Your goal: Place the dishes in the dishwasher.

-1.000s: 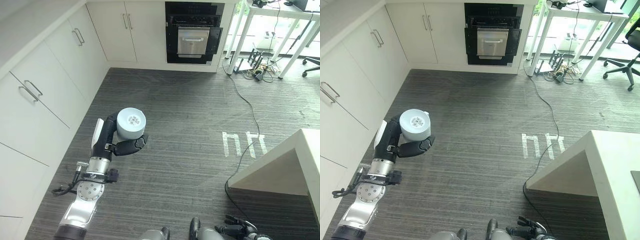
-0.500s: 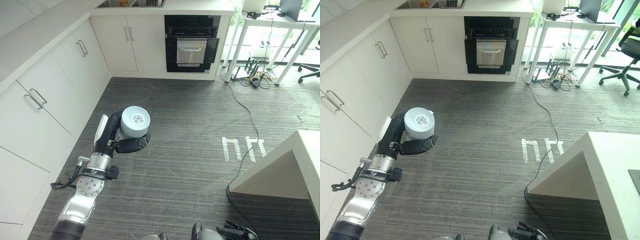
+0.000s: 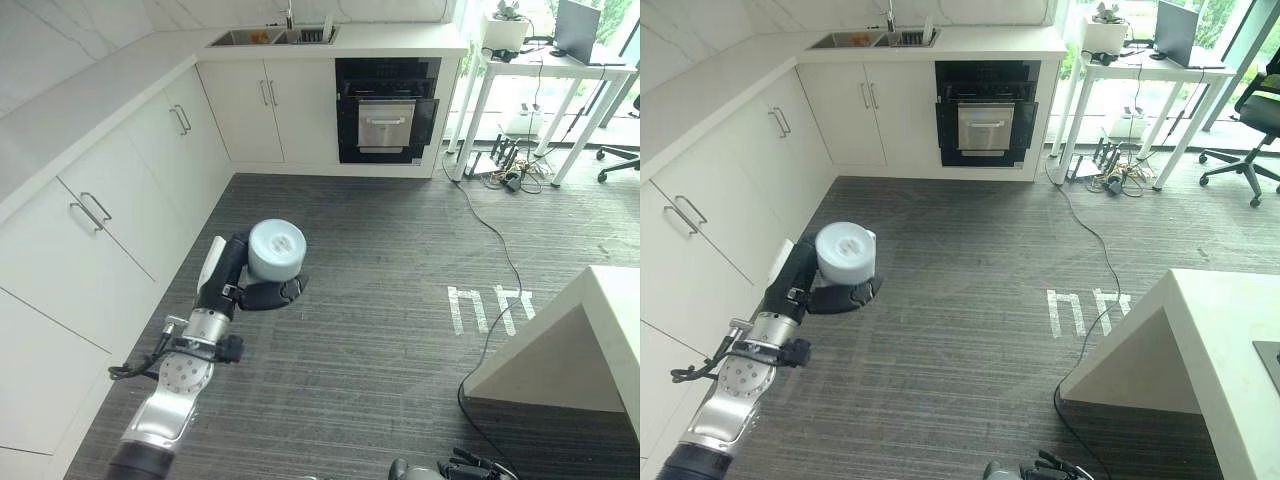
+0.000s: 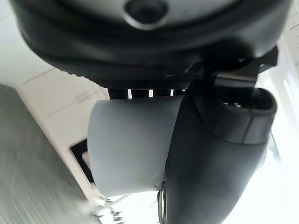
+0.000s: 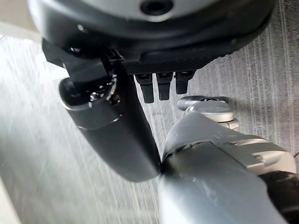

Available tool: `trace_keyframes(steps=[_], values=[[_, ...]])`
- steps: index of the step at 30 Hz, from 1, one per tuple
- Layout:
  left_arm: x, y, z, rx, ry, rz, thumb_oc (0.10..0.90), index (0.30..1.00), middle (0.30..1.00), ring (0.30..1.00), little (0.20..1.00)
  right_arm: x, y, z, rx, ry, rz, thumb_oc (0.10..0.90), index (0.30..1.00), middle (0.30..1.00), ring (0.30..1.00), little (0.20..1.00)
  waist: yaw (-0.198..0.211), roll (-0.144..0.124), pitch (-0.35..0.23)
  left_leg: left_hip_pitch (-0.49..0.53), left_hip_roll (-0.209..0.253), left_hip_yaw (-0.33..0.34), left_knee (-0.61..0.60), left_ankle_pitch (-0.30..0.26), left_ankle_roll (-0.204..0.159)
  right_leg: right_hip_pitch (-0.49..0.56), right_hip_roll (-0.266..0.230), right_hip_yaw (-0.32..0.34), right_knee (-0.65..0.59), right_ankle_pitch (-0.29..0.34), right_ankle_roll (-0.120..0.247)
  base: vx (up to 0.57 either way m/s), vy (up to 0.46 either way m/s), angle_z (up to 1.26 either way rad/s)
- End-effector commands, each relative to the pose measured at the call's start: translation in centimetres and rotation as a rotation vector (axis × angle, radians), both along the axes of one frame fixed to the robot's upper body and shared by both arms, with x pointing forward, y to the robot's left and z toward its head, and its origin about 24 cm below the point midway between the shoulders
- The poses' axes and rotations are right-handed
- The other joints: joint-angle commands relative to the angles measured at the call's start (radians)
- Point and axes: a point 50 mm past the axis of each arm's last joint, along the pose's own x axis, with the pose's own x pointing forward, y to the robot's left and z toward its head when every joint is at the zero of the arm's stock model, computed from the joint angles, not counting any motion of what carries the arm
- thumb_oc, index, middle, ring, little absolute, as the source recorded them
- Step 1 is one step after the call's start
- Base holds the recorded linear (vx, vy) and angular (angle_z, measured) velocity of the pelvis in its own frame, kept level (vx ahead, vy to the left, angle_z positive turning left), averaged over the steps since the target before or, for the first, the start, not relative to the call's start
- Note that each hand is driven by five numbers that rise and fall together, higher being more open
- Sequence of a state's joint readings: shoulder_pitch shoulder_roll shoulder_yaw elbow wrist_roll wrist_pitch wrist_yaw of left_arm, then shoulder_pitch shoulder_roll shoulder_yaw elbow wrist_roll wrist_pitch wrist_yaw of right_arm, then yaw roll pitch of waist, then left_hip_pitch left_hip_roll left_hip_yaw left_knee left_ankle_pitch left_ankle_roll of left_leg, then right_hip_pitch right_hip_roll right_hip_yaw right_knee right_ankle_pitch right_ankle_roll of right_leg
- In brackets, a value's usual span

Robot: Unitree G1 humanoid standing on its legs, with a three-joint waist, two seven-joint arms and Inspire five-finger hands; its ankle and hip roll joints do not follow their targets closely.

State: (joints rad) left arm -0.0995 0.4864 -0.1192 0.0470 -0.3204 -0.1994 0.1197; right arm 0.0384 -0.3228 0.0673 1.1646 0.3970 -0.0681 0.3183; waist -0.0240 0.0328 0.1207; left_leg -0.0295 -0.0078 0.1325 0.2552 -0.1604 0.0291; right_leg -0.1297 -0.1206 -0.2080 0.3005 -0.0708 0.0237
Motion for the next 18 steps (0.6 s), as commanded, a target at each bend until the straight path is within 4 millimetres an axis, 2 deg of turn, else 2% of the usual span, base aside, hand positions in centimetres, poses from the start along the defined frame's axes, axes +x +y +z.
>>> trace_keyframes(steps=[1, 6, 8, 9, 10, 11, 12, 14, 17, 18], values=[[1.78, -2.09, 7.4, -0.116, -0.331, -0.069, 0.4, 0.3, 0.3, 0.3, 0.3, 2.82, 1.35, 0.71, 0.038, -0.115, 0.044, 0.8, 0.9, 0.9, 0.9, 0.9, -0.05, 0.014, -0.021, -0.037, 0.065, 0.032, 0.045, -0.082, -0.064, 0.095, 0.04, 0.01, 0.0, -0.18, 0.055, 0.0, 0.0, 0.0], [2.01, -2.32, 7.26, -0.117, -0.325, -0.074, 0.4, 0.3, 0.3, 0.3, 0.3, 2.43, 1.16, 0.55, 0.003, -0.094, 0.029, 0.8, 0.9, 0.9, 0.9, 0.9, -0.068, 0.005, -0.017, -0.008, 0.053, 0.051, 0.045, -0.077, -0.058, 0.09, 0.061, 0.049, 0.0, -0.18, 0.045, 0.04, 0.002, -0.03], [2.0, -2.58, 7.31, -0.117, -0.332, -0.081, 0.4, 0.3, 0.3, 0.3, 0.3, 2.47, 1.07, 0.62, -0.01, -0.095, 0.035, 0.8, 0.9, 0.9, 0.9, 0.9, -0.059, -0.019, -0.003, 0.001, 0.02, 0.058, 0.045, -0.04, -0.052, 0.098, 0.054, 0.082, 0.0, -0.171, 0.038, 0.14, 0.004, 0.09], [2.05, -2.68, 7.41, -0.112, -0.335, -0.092, 0.4, 0.3, 0.3, 0.3, 0.3, 2.46, 1.01, 0.65, -0.014, -0.1, 0.029, 0.8, 0.9, 0.9, 0.9, 0.9, -0.042, -0.037, 0.014, -0.018, -0.003, 0.042, 0.045, 0.013, -0.053, 0.11, 0.05, 0.103, 0.0, -0.165, 0.034, 0.15, 0.009, 0.08], [2.06, -2.63, 7.48, -0.109, -0.337, -0.097, 0.4, 0.3, 0.3, 0.3, 0.3, 2.42, 0.94, 0.65, -0.014, -0.102, 0.025, 0.8, 0.9, 0.9, 0.9, 0.9, -0.038, -0.037, 0.021, -0.031, -0.003, 0.038, 0.045, 0.013, -0.052, 0.113, 0.052, 0.105, 0.0, -0.163, 0.035, 0.16, 0.065, 0.05], [2.09, -2.49, 7.62, -0.104, -0.339, -0.102, 0.4, 0.3, 0.3, 0.3, 0.3, 2.42, 0.83, 0.67, -0.016, -0.106, 0.025, 0.8, 0.9, 0.9, 0.9, 0.9, -0.036, -0.03, 0.032, -0.055, 0.007, 0.035, 0.045, 0.005, -0.052, 0.117, 0.059, 0.104, 0.0, -0.163, 0.038, 0.18, 0.176, 0.08], [2.1, -2.31, 7.71, -0.102, -0.343, -0.102, 0.4, 0.3, 0.3, 0.3, 0.3, 2.55, 0.77, 0.71, -0.023, -0.108, 0.034, 0.8, 0.9, 0.9, 0.9, 0.9, -0.036, -0.01, 0.042, -0.1, 0.034, 0.032, 0.045, 0.009, -0.061, 0.122, 0.073, 0.098, 0.0, -0.17, 0.04, 0.21, 0.23, 0.15], [2.24, -2.26, 7.76, -0.105, -0.352, -0.098, 0.4, 0.3, 0.3, 0.3, 0.3, 2.75, 0.58, 0.81, -0.039, -0.112, 0.035, 0.8, 0.9, 0.9, 0.9, 0.9, -0.03, 0.007, 0.053, -0.178, 0.057, 0.037, 0.045, 0.049, -0.077, 0.141, 0.078, 0.097, 0.0, -0.184, 0.04, 0.26, 0.285, 0.17], [2.53, -1.97, 7.59, -0.097, -0.345, -0.08, 0.4, 0.3, 0.3, 0.3, 0.3, 3.18, 0.78, 0.82, -0.048, -0.112, 0.028, 0.8, 0.9, 0.9, 0.9, 0.9, -0.019, 0.004, 0.032, -0.18, 0.027, 0.028, 0.045, 0.027, -0.043, 0.18, 0.045, 0.101, 0.0, -0.211, 0.067, 0.34, 0.365, -0.19], [2.78, -1.91, 7.74, -0.081, -0.345, -0.086, 0.4, 0.3, 0.3, 0.3, 0.3, 3.05, 0.94, 0.8, -0.041, -0.128, 0.021, 0.8, 0.9, 0.9, 0.9, 0.9, -0.021, 0.009, 0.02, -0.169, 0.022, 0.034, 0.045, 0.008, -0.017, 0.203, 0.045, 0.09, 0.0, -0.212, 0.067, 0.41, 0.342, -0.77]])
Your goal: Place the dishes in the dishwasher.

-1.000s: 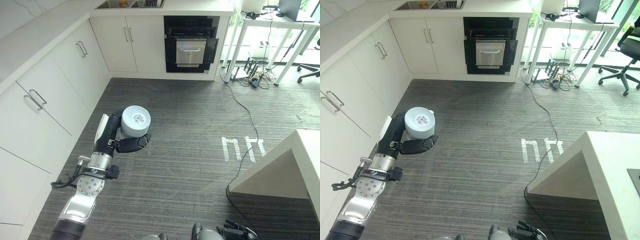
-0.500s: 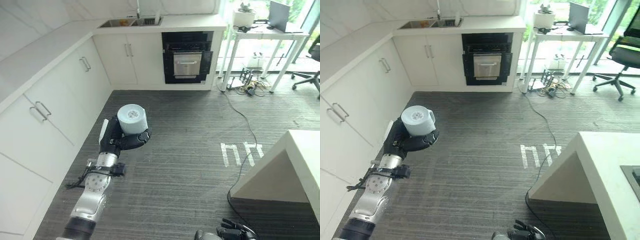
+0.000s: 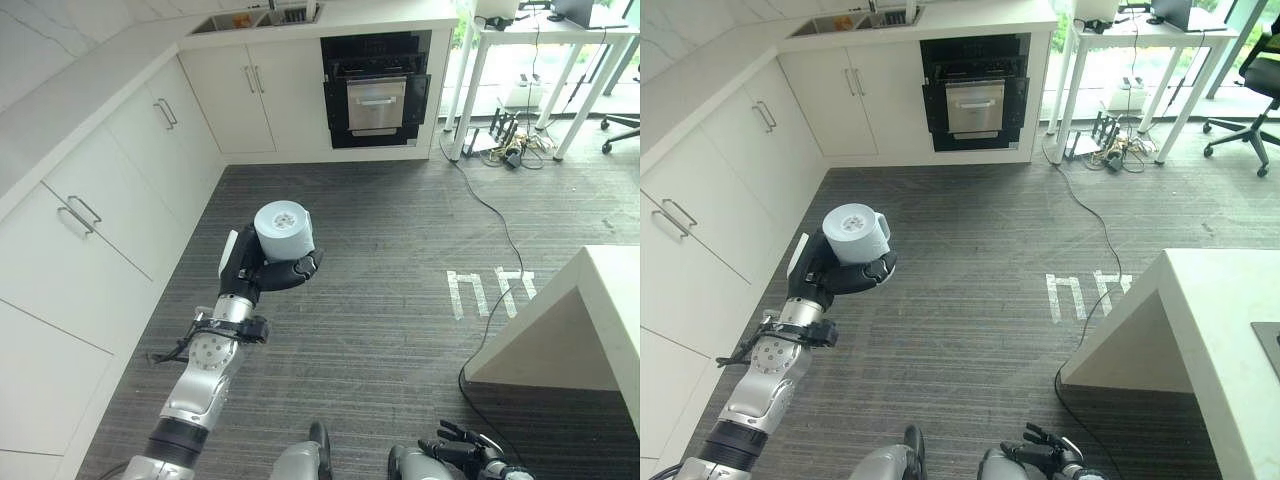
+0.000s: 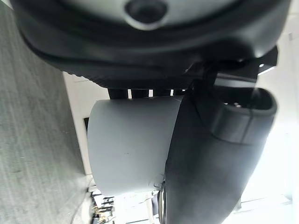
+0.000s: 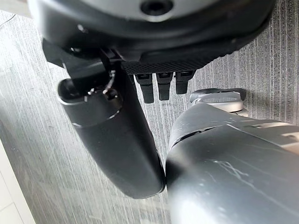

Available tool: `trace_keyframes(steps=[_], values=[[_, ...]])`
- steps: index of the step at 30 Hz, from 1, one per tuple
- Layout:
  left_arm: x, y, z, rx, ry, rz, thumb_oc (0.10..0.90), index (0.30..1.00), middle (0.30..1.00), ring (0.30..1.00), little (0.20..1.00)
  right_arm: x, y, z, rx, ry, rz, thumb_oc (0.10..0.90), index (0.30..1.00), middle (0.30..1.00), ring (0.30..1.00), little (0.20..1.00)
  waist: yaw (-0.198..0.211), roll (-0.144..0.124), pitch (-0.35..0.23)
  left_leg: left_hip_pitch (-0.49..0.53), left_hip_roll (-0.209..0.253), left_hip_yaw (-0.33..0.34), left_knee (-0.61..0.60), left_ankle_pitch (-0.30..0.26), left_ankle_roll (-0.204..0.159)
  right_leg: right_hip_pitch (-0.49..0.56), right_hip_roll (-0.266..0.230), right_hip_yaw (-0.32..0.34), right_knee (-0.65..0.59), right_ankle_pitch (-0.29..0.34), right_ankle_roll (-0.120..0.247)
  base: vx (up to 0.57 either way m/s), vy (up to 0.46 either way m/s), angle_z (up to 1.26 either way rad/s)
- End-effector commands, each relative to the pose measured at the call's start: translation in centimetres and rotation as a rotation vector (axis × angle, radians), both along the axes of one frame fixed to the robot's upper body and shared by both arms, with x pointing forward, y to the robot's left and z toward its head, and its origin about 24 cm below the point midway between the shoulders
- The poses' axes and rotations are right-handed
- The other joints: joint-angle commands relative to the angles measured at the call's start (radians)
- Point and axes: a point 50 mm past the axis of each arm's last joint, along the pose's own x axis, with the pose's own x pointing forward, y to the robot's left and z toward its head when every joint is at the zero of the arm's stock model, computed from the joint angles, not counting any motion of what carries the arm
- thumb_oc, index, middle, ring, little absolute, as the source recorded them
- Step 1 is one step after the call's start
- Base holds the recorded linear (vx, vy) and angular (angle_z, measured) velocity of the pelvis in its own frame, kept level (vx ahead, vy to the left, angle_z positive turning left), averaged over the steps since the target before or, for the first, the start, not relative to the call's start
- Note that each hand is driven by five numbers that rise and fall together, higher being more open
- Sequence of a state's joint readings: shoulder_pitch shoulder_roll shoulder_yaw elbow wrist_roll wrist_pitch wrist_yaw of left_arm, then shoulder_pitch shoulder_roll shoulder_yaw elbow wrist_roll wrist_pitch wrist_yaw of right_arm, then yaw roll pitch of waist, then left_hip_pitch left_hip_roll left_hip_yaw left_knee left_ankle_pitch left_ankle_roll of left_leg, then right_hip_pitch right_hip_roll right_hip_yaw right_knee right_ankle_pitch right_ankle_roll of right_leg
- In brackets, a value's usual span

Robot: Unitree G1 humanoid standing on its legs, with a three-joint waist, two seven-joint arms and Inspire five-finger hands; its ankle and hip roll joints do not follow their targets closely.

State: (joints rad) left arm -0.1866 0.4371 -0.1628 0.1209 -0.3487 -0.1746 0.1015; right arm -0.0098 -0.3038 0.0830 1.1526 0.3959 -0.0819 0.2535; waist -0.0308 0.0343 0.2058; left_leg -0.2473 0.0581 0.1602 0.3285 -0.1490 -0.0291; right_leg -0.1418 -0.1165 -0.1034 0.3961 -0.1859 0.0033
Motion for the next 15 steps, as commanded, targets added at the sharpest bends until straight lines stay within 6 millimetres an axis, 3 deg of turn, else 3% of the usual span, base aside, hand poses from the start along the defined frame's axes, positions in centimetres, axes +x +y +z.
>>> trace_keyframes(steps=[1, 2, 3, 5, 6, 8, 9, 10, 11, 13, 14, 15], values=[[1.3, -0.2, 8.1, -0.025, -0.376, -0.031, 0.4, 0.3, 0.3, 0.3, 0.3, 0.6, 0.4, 0.4, 0.003, -0.082, 0.016, 0.8, 0.9, 0.9, 0.9, 0.9, -0.019, 0.01, -0.07, 0.062, -0.053, 0.001, -0.028, -0.015, 0.056, 0.238, 0.046, -0.028, -0.096, -0.081, 0.084, 0.42, 0.31, -0.75], [1.4, -0.3, 8.2, -0.016, -0.374, -0.034, 0.4, 0.3, 0.3, 0.3, 0.3, 0.8, 0.6, 0.5, 0.002, -0.093, 0.022, 0.8, 0.9, 0.9, 0.9, 0.9, -0.026, 0.012, -0.065, 0.089, -0.065, -0.007, -0.028, -0.029, 0.072, 0.265, 0.045, -0.044, -0.096, -0.03, 0.093, 0.44, 0.343, -0.27], [1.5, -0.5, 8.3, 0.001, -0.372, -0.036, 0.4, 0.3, 0.3, 0.3, 0.3, 1.0, 1.3, 0.5, 0.0, -0.112, 0.035, 0.8, 0.9, 0.9, 0.9, 0.9, -0.039, 0.02, -0.052, 0.127, -0.085, -0.017, -0.028, -0.049, 0.103, 0.205, 0.029, -0.074, 0.068, 0.075, 0.122, 0.36, 0.318, -0.07], [1.6, -0.6, 8.2, 0.014, -0.372, -0.033, 0.4, 0.3, 0.3, 0.3, 0.3, 1.2, 1.8, 0.6, 0.008, -0.126, 0.039, 0.8, 0.9, 0.9, 0.9, 0.9, -0.046, 0.03, -0.041, 0.154, -0.087, -0.015, -0.028, -0.061, 0.116, 0.115, 0.015, -0.094, 0.208, 0.13, 0.128, 0.26, 0.234, 0.08], [1.6, -0.6, 8.0, 0.023, -0.374, -0.031, 0.4, 0.3, 0.3, 0.3, 0.3, 1.5, 2.0, 0.7, 0.009, -0.136, 0.045, 0.8, 0.9, 0.9, 0.9, 0.9, -0.053, 0.027, -0.027, 0.182, -0.096, -0.016, -0.028, -0.075, 0.117, 0.071, 0.028, -0.094, 0.228, 0.118, 0.126, 0.24, 0.1, 0.03], [1.6, -0.7, 7.9, 0.042, -0.381, -0.032, 0.4, 0.3, 0.3, 0.3, 0.3, 1.8, 1.9, 0.9, 0.01, -0.153, 0.039, 0.8, 0.9, 0.9, 0.9, 0.9, -0.074, 0.025, -0.017, 0.202, -0.103, -0.035, -0.028, -0.087, 0.112, 0.036, 0.091, -0.082, 0.134, 0.109, 0.116, 0.31, -0.016, -0.01], [1.6, -0.9, 7.9, 0.055, -0.383, -0.033, 0.4, 0.3, 0.3, 0.3, 0.3, 2.0, 1.8, 1.1, 0.009, -0.159, 0.034, 0.8, 0.9, 0.9, 0.9, 0.9, -0.089, 0.02, -0.013, 0.222, -0.113, -0.049, -0.028, -0.103, 0.112, 0.019, 0.099, -0.076, 0.053, 0.115, 0.109, 0.35, -0.08, 0.24], [1.6, -1.0, 8.0, 0.064, -0.384, -0.034, 0.4, 0.3, 0.3, 0.3, 0.3, 2.1, 1.7, 1.2, 0.008, -0.164, 0.028, 0.8, 0.9, 0.9, 0.9, 0.9, -0.097, 0.015, -0.009, 0.241, -0.116, -0.054, -0.028, -0.119, 0.111, 0.01, 0.087, -0.084, -0.025, 0.128, 0.107, 0.42, -0.162, 0.5], [1.7, -1.1, 8.1, 0.08, -0.385, -0.029, 0.4, 0.3, 0.3, 0.3, 0.3, 2.4, 1.4, 1.3, 0.015, -0.171, -0.001, 0.8, 0.9, 0.9, 0.9, 0.9, -0.105, -0.008, -0.005, 0.276, -0.136, -0.058, -0.028, -0.149, 0.106, -0.054, 0.034, -0.081, -0.096, 0.153, 0.123, 0.42, -0.2, 0.63], [1.7, -1.3, 8.3, 0.092, -0.386, -0.03, 0.4, 0.3, 0.3, 0.3, 0.3, 2.3, 1.1, 1.3, 0.022, -0.174, -0.03, 0.8, 0.9, 0.9, 0.9, 0.9, -0.113, -0.025, -0.011, 0.312, -0.155, -0.079, -0.028, -0.183, 0.098, -0.153, -0.012, -0.031, -0.096, 0.183, 0.16, 0.44, -0.232, 0.61], [1.7, -1.2, 8.3, 0.11, -0.391, -0.032, 0.4, 0.3, 0.3, 0.3, 0.3, 2.1, 0.8, 1.2, 0.024, -0.177, -0.044, 0.8, 0.9, 0.9, 0.9, 0.9, -0.116, -0.026, -0.019, 0.329, -0.156, -0.097, -0.028, -0.2, 0.092, -0.169, -0.013, 0.0, -0.096, 0.195, 0.164, 0.58, -0.33, 0.58], [1.6, -0.9, 8.1, 0.101, -0.377, -0.046, 0.4, 0.3, 0.3, 0.3, 0.3, 2.0, 0.3, 1.2, 0.022, -0.172, -0.065, 0.8, 0.9, 0.9, 0.9, 0.9, -0.113, -0.022, -0.037, 0.346, -0.146, -0.116, -0.028, -0.203, 0.072, -0.139, 0.006, 0.006, -0.096, 0.178, 0.143, 0.7, -0.417, 0.79]])
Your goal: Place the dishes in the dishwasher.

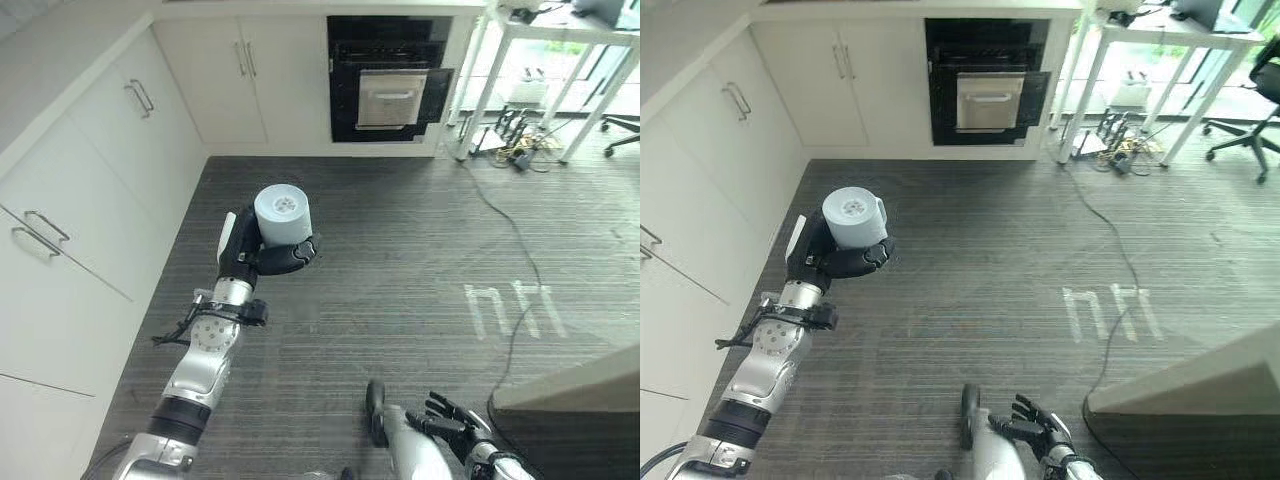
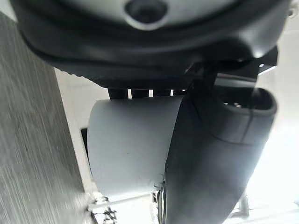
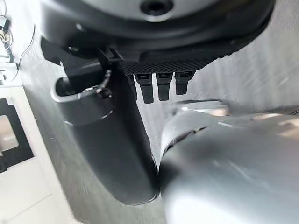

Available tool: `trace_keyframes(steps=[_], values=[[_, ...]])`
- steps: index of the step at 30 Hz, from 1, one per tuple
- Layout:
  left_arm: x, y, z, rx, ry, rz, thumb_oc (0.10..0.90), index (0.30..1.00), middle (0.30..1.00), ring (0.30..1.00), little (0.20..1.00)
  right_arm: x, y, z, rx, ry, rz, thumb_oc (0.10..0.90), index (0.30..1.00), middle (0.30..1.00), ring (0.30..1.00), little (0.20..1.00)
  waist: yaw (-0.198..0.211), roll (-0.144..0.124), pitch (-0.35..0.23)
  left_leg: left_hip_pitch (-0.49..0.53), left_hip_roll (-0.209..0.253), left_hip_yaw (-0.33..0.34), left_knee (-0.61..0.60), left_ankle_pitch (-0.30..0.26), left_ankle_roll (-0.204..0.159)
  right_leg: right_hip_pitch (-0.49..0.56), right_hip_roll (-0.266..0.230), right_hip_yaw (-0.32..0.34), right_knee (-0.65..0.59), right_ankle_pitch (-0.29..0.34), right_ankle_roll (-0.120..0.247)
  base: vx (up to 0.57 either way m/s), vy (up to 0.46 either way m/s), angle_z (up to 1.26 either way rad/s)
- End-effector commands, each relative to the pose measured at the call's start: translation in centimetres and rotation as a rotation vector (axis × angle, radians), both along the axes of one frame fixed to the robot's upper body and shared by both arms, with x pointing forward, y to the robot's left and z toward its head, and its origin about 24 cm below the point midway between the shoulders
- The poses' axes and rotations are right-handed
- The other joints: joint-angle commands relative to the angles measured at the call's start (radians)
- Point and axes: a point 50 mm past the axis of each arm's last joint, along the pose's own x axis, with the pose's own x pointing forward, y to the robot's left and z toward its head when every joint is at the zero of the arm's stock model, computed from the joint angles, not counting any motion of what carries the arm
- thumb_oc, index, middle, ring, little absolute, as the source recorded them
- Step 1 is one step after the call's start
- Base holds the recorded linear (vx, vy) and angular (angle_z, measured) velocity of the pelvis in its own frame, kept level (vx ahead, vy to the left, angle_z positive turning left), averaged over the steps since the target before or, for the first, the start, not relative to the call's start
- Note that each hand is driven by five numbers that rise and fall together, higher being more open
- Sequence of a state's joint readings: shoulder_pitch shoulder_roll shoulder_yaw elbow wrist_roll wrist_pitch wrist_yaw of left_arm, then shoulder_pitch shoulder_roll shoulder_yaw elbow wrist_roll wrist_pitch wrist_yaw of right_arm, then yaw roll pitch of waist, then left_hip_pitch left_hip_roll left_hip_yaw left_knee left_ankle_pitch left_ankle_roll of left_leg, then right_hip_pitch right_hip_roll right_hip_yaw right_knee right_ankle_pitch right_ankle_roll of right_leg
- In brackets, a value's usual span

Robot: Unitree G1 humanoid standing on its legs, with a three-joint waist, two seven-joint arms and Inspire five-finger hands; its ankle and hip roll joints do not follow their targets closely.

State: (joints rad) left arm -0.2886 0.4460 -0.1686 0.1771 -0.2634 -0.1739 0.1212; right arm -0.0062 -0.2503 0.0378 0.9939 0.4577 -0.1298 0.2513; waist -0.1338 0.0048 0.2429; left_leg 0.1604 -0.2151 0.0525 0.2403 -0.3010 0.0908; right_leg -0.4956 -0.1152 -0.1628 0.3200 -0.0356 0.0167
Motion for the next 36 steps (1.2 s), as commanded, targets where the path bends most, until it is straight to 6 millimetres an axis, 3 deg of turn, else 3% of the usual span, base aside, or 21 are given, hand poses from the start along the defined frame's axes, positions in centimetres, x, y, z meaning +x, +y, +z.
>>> trace_keyframes(steps=[1, 3, 4, 6, 8, 9, 10, 11, 12, 14, 16, 21, 24, 25, 27, 29, 30, 31, 32, 33, 36], values=[[-0.3, -0.7, 5.9, 0.001, -0.293, -0.074, 0.4, 0.3, 0.3, 0.3, 0.3, -1.4, -1.8, -0.4, -0.044, 0.049, -0.042, 0.8, 0.9, 0.9, 0.9, 0.9, -0.007, 0.015, -0.087, -0.043, 0.139, -0.027, 0.06, -0.036, -0.064, 0.239, 0.031, 0.074, -0.02, 0.011, 0.112, 0.87, -0.539, 1.02], [-0.7, -0.5, 5.8, -0.018, -0.296, -0.031, 0.4, 0.3, 0.3, 0.3, 0.3, -1.2, -2.0, -0.3, -0.022, 0.074, -0.053, 0.8, 0.9, 0.9, 0.9, 0.9, 0.014, 0.02, -0.106, 0.032, 0.172, -0.061, 0.06, 0.194, -0.13, 0.312, 0.087, 0.08, -0.02, -0.056, 0.058, 0.75, -0.483, 0.67], [-0.8, -0.3, 6.1, -0.02, -0.304, -0.025, 0.4, 0.3, 0.3, 0.3, 0.3, -1.4, -2.4, -0.3, -0.028, 0.087, -0.047, 0.8, 0.9, 0.9, 0.9, 0.9, 0.019, 0.02, -0.111, 0.032, 0.188, -0.052, 0.112, 0.254, -0.148, 0.326, 0.094, 0.072, -0.02, -0.07, 0.044, 0.48, -0.382, -0.67], [-1.1, 0.3, 7.1, -0.016, -0.317, -0.03, 0.4, 0.3, 0.3, 0.3, 0.3, -2.0, -3.7, -0.2, -0.055, 0.091, -0.048, 0.8, 0.9, 0.9, 0.9, 0.9, 0.043, -0.013, -0.093, -0.174, 0.234, 0.006, 0.517, 0.32, -0.156, 0.4, 0.097, 0.072, -0.02, -0.114, -0.008, 0.46, -0.426, -0.28], [-1.0, 0.6, 7.2, -0.027, -0.306, -0.048, 0.4, 0.3, 0.3, 0.3, 0.3, -2.3, -4.1, -0.2, -0.046, 0.087, -0.068, 0.8, 0.9, 0.9, 0.9, 0.9, 0.058, -0.025, -0.081, -0.275, 0.247, 0.028, 0.579, 0.298, -0.13, 0.438, 0.098, 0.074, -0.02, -0.136, -0.02, 0.33, -0.237, 0.38], [-0.8, 0.9, 7.2, -0.083, -0.28, -0.087, 0.4, 0.3, 0.3, 0.3, 0.3, -2.3, -4.2, -0.2, -0.027, 0.078, -0.079, 0.8, 0.9, 0.9, 0.9, 0.9, 0.072, -0.022, -0.07, -0.331, 0.224, 0.035, 0.542, 0.264, -0.11, 0.465, 0.107, 0.077, -0.02, -0.154, -0.022, 0.41, -0.057, 0.11], [-0.7, 1.2, 7.0, -0.144, -0.256, -0.106, 0.4, 0.3, 0.3, 0.3, 0.3, -1.9, -3.8, -0.2, -0.001, 0.067, -0.074, 0.8, 0.9, 0.9, 0.9, 0.9, 0.091, -0.02, -0.057, -0.348, 0.174, 0.058, 0.384, 0.216, -0.089, 0.496, 0.12, 0.1, -0.02, -0.175, -0.009, 0.62, 0.022, -0.09], [-0.8, 1.4, 6.7, -0.146, -0.256, -0.098, 0.4, 0.3, 0.3, 0.3, 0.3, -1.6, -3.1, -0.3, 0.025, 0.071, -0.069, 0.8, 0.9, 0.9, 0.9, 0.9, 0.104, -0.019, -0.058, -0.345, 0.16, 0.078, 0.132, 0.234, -0.09, 0.519, 0.137, 0.121, -0.02, -0.201, 0.009, 0.67, 0.114, -0.76], [-1.0, 1.5, 6.4, -0.138, -0.259, -0.081, 0.4, 0.3, 0.3, 0.3, 0.3, -1.4, -2.7, -0.4, 0.023, 0.081, -0.051, 0.8, 0.9, 0.9, 0.9, 0.9, 0.119, -0.004, -0.055, -0.394, 0.149, 0.024, 0.06, 0.239, -0.099, 0.543, 0.165, 0.15, -0.02, -0.218, 0.018, 0.6, 0.141, -1.0], [-1.5, 1.7, 5.9, -0.13, -0.261, -0.058, 0.4, 0.3, 0.3, 0.3, 0.3, -1.6, -2.3, -0.7, 0.025, 0.106, -0.04, 0.8, 0.9, 0.9, 0.9, 0.9, 0.151, 0.031, -0.058, -0.518, 0.164, -0.067, 0.06, 0.287, -0.13, 0.581, 0.212, 0.195, -0.02, -0.24, 0.023, 0.48, 0.131, -1.01], [-1.8, 2.2, 5.6, -0.118, -0.268, -0.045, 0.4, 0.3, 0.3, 0.3, 0.3, -2.0, -2.2, -0.9, 0.019, 0.116, -0.022, 0.8, 0.9, 0.9, 0.9, 0.9, 0.169, 0.038, -0.065, -0.577, 0.174, -0.037, 0.06, 0.327, -0.14, 0.619, 0.208, 0.201, -0.02, -0.262, 0.029, 0.51, 0.141, -1.74], [-2.3, 3.4, 5.7, -0.069, -0.255, -0.026, 0.4, 0.3, 0.3, 0.3, 0.3, -1.4, -2.0, -0.6, 0.021, 0.109, -0.032, 0.8, 0.9, 0.9, 0.9, 0.9, 0.183, 0.013, -0.081, -0.505, 0.135, -0.009, 0.06, 0.27, -0.081, 0.716, 0.161, 0.188, -0.02, -0.264, 0.057, 0.42, 0.154, -1.22], [-2.2, 3.0, 5.9, -0.031, -0.269, -0.046, 0.4, 0.3, 0.3, 0.3, 0.3, -1.5, -1.1, -0.8, 0.016, 0.097, -0.008, 0.8, 0.9, 0.9, 0.9, 0.9, 0.168, 0.003, -0.087, -0.426, 0.105, -0.015, 0.06, 0.207, -0.032, 0.749, 0.12, 0.14, 0.006, -0.052, 0.113, 0.33, 0.156, -0.23], [-2.2, 2.8, 6.2, -0.015, -0.276, -0.041, 0.4, 0.3, 0.3, 0.3, 0.3, -1.6, -0.6, -0.9, -0.003, 0.093, 0.006, 0.8, 0.9, 0.9, 0.9, 0.9, 0.16, 0.012, -0.084, -0.387, 0.088, -0.04, 0.06, 0.182, -0.009, 0.691, 0.119, 0.128, 0.153, 0.053, 0.145, 0.38, 0.165, -0.09], [-2.1, 2.6, 6.0, -0.011, -0.259, -0.034, 0.4, 0.3, 0.3, 0.3, 0.3, -1.6, -0.2, -1.0, -0.001, 0.095, -0.002, 0.8, 0.9, 0.9, 0.9, 0.9, 0.153, 0.024, -0.084, -0.345, 0.086, -0.057, 0.06, 0.159, 0.003, 0.61, 0.134, 0.122, 0.297, 0.126, 0.174, 0.29, 0.074, -0.13], [-2.1, 2.4, 5.7, -0.006, -0.248, -0.026, 0.4, 0.3, 0.3, 0.3, 0.3, -1.5, 0.3, -1.1, -0.008, 0.095, 0.03, 0.8, 0.9, 0.9, 0.9, 0.9, 0.147, 0.042, -0.078, -0.305, 0.095, -0.063, 0.06, 0.137, 0.008, 0.526, 0.11, 0.084, 0.339, 0.111, 0.166, 0.25, 0.003, -0.23], [-2.1, 2.0, 5.7, -0.001, -0.256, -0.024, 0.4, 0.3, 0.3, 0.3, 0.3, -1.2, 0.3, -0.9, -0.024, 0.078, 0.058, 0.8, 0.9, 0.9, 0.9, 0.9, 0.128, 0.067, -0.061, -0.261, 0.106, -0.084, 0.06, 0.115, 0.009, 0.435, 0.086, 0.036, 0.281, 0.027, 0.134, 0.23, -0.055, -0.51], [-2.1, 2.0, 5.7, -0.001, -0.258, -0.024, 0.4, 0.3, 0.3, 0.3, 0.3, -1.1, 0.2, -0.8, -0.025, 0.073, 0.053, 0.8, 0.9, 0.9, 0.9, 0.9, 0.124, 0.07, -0.057, -0.253, 0.108, -0.091, 0.06, 0.11, 0.007, 0.426, 0.081, 0.03, 0.25, 0.011, 0.129, 0.28, -0.239, -0.29], [-2.0, 1.9, 6.0, 0.007, -0.268, -0.016, 0.4, 0.3, 0.3, 0.3, 0.3, -0.7, -0.3, -0.5, -0.022, 0.057, 0.042, 0.8, 0.9, 0.9, 0.9, 0.9, 0.117, 0.068, -0.044, -0.228, 0.115, -0.111, 0.06, 0.09, -0.006, 0.422, 0.034, 0.013, 0.05, -0.01, 0.119, 0.26, -0.44, 0.16], [-1.9, 2.1, 6.2, 0.01, -0.273, 0.0, 0.4, 0.3, 0.3, 0.3, 0.3, -0.6, -0.5, -0.5, -0.021, 0.053, 0.059, 0.8, 0.9, 0.9, 0.9, 0.9, 0.113, 0.046, -0.033, -0.198, 0.116, -0.11, 0.06, 0.065, -0.021, 0.384, -0.031, 0.045, -0.02, -0.028, 0.13, 0.26, -0.5, 0.38], [-1.9, 2.4, 6.3, 0.019, -0.274, 0.018, 0.4, 0.3, 0.3, 0.3, 0.3, -0.6, -0.6, -0.5, -0.014, 0.057, 0.056, 0.8, 0.9, 0.9, 0.9, 0.9, 0.114, 0.024, -0.043, -0.179, 0.135, -0.129, 0.06, 0.02, -0.044, 0.3, -0.109, 0.163, -0.02, 0.003, 0.173, 0.24, -0.57, 0.09]])
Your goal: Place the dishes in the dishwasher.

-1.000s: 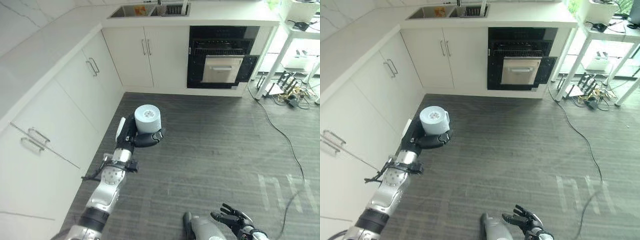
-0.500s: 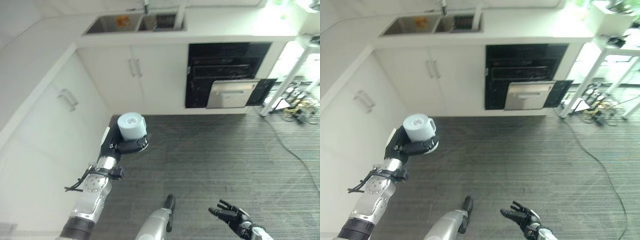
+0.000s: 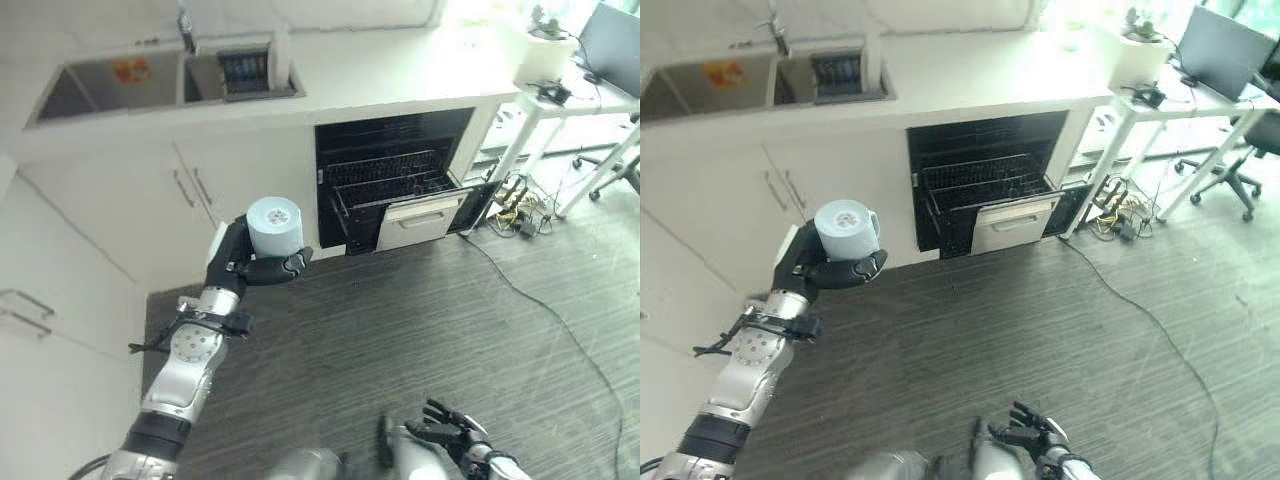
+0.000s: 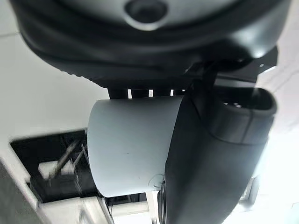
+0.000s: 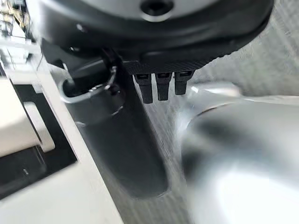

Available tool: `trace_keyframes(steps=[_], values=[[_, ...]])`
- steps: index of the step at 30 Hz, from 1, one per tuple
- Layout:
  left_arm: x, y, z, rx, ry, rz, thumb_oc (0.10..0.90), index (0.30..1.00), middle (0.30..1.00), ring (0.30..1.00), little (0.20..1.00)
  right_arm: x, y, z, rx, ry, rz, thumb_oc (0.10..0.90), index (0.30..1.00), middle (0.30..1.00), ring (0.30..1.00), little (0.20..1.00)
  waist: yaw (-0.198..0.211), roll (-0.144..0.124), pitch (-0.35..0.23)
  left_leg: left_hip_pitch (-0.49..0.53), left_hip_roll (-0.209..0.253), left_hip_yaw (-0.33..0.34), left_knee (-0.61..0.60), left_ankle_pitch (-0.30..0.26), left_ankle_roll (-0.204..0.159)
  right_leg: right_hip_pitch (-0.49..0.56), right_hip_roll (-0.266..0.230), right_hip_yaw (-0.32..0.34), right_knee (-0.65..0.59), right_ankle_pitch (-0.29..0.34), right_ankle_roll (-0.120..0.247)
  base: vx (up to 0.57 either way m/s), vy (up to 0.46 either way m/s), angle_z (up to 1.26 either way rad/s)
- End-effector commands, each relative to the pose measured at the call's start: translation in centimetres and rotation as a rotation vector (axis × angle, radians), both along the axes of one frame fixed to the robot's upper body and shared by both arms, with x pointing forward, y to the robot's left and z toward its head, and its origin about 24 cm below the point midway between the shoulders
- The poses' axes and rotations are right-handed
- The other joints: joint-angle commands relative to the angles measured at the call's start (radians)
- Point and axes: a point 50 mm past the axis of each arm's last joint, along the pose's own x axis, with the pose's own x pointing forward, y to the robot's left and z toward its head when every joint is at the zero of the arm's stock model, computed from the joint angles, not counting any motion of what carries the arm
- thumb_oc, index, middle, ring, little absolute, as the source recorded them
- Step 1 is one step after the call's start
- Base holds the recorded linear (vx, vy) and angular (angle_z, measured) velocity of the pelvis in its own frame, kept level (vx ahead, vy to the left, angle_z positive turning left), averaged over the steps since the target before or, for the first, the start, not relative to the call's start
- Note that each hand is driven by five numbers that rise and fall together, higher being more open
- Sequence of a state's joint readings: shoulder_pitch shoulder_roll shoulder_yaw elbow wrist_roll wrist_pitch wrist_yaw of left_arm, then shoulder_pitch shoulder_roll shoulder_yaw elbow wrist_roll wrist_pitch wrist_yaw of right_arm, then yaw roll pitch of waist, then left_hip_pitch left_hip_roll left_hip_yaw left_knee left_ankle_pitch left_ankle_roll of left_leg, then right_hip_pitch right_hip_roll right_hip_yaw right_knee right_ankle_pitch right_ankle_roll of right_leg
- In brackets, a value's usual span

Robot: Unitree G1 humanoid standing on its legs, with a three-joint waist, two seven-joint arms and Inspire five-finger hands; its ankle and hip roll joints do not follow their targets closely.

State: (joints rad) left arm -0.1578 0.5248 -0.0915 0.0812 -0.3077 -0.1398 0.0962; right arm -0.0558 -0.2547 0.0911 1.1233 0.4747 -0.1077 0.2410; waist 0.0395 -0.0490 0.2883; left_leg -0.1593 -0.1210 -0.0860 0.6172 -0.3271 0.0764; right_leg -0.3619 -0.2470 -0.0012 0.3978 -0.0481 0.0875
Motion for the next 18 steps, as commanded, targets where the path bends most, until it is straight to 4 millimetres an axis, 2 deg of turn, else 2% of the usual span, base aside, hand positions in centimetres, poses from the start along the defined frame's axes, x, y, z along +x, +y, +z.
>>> trace_keyframes(steps=[1, 4, 5, 6, 7, 8, 10, 11, 12, 13, 15, 16, 17, 18], values=[[0.4, -0.8, 6.7, 0.009, -0.316, -0.037, 0.4, 0.3, 0.3, 0.3, 0.3, 0.2, -0.8, 0.6, -0.003, -0.055, 0.043, 0.8, 0.9, 0.9, 0.9, 0.9, -0.057, 0.076, -0.091, 0.143, 0.046, 0.006, -0.317, 0.042, -0.034, 0.163, 0.016, 0.012, -0.098, 0.019, 0.107, 0.2, -0.462, -0.17], [0.4, -0.6, 6.5, 0.007, -0.312, -0.028, 0.4, 0.3, 0.3, 0.3, 0.3, 0.4, -0.7, 0.6, 0.002, -0.059, 0.045, 0.8, 0.9, 0.9, 0.9, 0.9, -0.052, 0.069, -0.096, 0.152, 0.069, 0.002, -0.317, 0.029, -0.05, 0.159, -0.005, 0.023, -0.098, 0.026, 0.118, 0.19, -0.441, 0.04], [0.0, -0.2, 6.4, 0.002, -0.324, -0.012, 0.4, 0.3, 0.3, 0.3, 0.3, 0.9, -0.5, 0.8, -0.004, -0.057, 0.088, 0.8, 0.9, 0.9, 0.9, 0.9, -0.047, 0.068, -0.094, 0.168, 0.135, 0.01, -0.317, 0.025, -0.086, 0.185, -0.002, -0.002, -0.098, -0.005, 0.126, 0.37, -0.947, -0.2], [-0.6, 0.1, 6.2, -0.023, -0.325, 0.006, 0.4, 0.3, 0.3, 0.3, 0.3, 1.2, -0.6, 0.9, -0.022, -0.047, 0.136, 0.8, 0.9, 0.9, 0.9, 0.9, -0.036, 0.061, -0.093, 0.181, 0.193, 0.033, -0.317, 0.034, -0.124, 0.195, 0.0, -0.06, -0.098, -0.022, 0.118, 0.51, -1.358, -0.4], [-1.2, -0.5, 6.1, -0.057, -0.322, -0.007, 0.4, 0.3, 0.3, 0.3, 0.3, 1.6, -1.0, 1.2, -0.045, -0.061, 0.146, 0.8, 0.9, 0.9, 0.9, 0.9, -0.042, 0.062, -0.094, 0.19, 0.261, 0.044, -0.317, 0.065, -0.147, 0.209, 0.034, -0.094, -0.098, -0.047, 0.078, 0.33, -0.947, -0.43], [-1.2, -0.6, 6.0, -0.06, -0.32, -0.017, 0.4, 0.3, 0.3, 0.3, 0.3, 1.5, -1.2, 1.3, -0.049, -0.063, 0.141, 0.8, 0.9, 0.9, 0.9, 0.9, -0.042, 0.06, -0.093, 0.184, 0.278, 0.057, -0.317, 0.091, -0.151, 0.218, 0.039, -0.104, -0.098, -0.053, 0.069, 0.22, -0.659, -0.03], [-1.1, -1.4, 6.1, -0.055, -0.319, -0.062, 0.4, 0.3, 0.3, 0.3, 0.3, 1.0, -2.0, 1.3, -0.047, -0.078, 0.104, 0.8, 0.9, 0.9, 0.9, 0.9, -0.048, 0.052, -0.089, 0.16, 0.32, 0.125, -0.317, 0.205, -0.152, 0.256, 0.057, -0.143, -0.098, -0.081, 0.037, 0.14, -0.446, 0.4], [-0.9, -1.7, 6.2, -0.051, -0.32, -0.078, 0.4, 0.3, 0.3, 0.3, 0.3, 0.8, -2.2, 1.4, -0.045, -0.083, 0.089, 0.8, 0.9, 0.9, 0.9, 0.9, -0.054, 0.048, -0.087, 0.152, 0.328, 0.157, -0.317, 0.24, -0.15, 0.266, 0.063, -0.157, -0.098, -0.09, 0.027, 0.12, -0.364, 0.37], [-0.8, -1.8, 6.2, -0.051, -0.321, -0.085, 0.4, 0.3, 0.3, 0.3, 0.3, 0.7, -2.3, 1.4, -0.044, -0.085, 0.082, 0.8, 0.9, 0.9, 0.9, 0.9, -0.057, 0.047, -0.086, 0.149, 0.331, 0.175, -0.317, 0.254, -0.15, 0.272, 0.065, -0.166, -0.098, -0.095, 0.022, 0.14, -0.369, 0.49], [-0.5, -2.1, 6.4, -0.055, -0.323, -0.094, 0.4, 0.3, 0.3, 0.3, 0.3, 0.3, -2.5, 1.3, -0.044, -0.084, 0.075, 0.8, 0.9, 0.9, 0.9, 0.9, -0.068, 0.043, -0.087, 0.145, 0.326, 0.231, -0.317, 0.283, -0.15, 0.286, 0.071, -0.194, -0.098, -0.11, 0.005, 0.19, -0.349, 0.61], [-0.1, -2.0, 6.4, -0.067, -0.312, -0.079, 0.4, 0.3, 0.3, 0.3, 0.3, 0.1, -2.4, 1.1, -0.042, -0.063, 0.08, 0.8, 0.9, 0.9, 0.9, 0.9, -0.063, 0.041, -0.081, 0.139, 0.236, 0.209, -0.313, 0.234, -0.125, 0.302, 0.084, -0.179, -0.098, -0.121, 0.0, 0.26, -0.268, 0.65], [-0.1, -1.6, 6.1, -0.065, -0.297, -0.072, 0.4, 0.3, 0.3, 0.3, 0.3, 0.0, -2.1, 0.9, -0.033, -0.047, 0.096, 0.8, 0.9, 0.9, 0.9, 0.9, -0.054, 0.057, -0.077, 0.135, 0.167, 0.175, -0.317, 0.18, -0.108, 0.317, 0.115, -0.161, -0.098, -0.128, -0.001, 0.28, -0.127, 0.21], [-0.1, -1.5, 5.9, -0.057, -0.292, -0.072, 0.4, 0.3, 0.3, 0.3, 0.3, -0.1, -1.7, 0.8, -0.024, -0.04, 0.111, 0.8, 0.9, 0.9, 0.9, 0.9, -0.047, 0.072, -0.082, 0.105, 0.126, 0.149, -0.317, 0.16, -0.1, 0.315, 0.142, -0.155, -0.098, -0.131, -0.002, 0.27, -0.097, -0.33], [-0.2, -1.5, 5.8, -0.053, -0.289, -0.071, 0.4, 0.3, 0.3, 0.3, 0.3, -0.1, -1.4, 0.7, -0.021, -0.035, 0.124, 0.8, 0.9, 0.9, 0.9, 0.9, -0.044, 0.083, -0.083, 0.082, 0.107, 0.14, -0.317, 0.157, -0.101, 0.32, 0.158, -0.154, -0.098, -0.137, -0.004, 0.21, -0.054, -0.78]])
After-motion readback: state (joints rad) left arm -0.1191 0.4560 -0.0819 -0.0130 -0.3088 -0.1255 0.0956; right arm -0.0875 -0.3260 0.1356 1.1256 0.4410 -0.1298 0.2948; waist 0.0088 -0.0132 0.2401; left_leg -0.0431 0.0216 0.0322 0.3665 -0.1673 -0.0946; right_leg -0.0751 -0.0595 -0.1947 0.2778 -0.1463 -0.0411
